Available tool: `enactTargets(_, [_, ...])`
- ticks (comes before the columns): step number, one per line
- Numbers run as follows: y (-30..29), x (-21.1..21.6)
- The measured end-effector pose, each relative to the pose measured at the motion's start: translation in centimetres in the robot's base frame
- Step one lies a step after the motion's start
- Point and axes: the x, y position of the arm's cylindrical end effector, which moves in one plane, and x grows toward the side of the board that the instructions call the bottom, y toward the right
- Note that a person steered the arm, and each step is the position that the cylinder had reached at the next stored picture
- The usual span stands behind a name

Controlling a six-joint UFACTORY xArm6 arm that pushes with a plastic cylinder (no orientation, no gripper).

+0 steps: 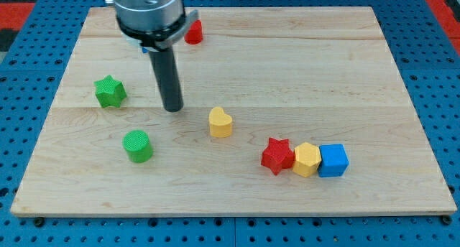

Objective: Push the yellow heart into the red star

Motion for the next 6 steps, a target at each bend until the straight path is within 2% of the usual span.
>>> enactTargets(1, [3.9,1.5])
enactTargets(3, [7.6,4.0])
enactTargets(5, [6.5,9.6])
enactTargets(6, [6.9,11.1])
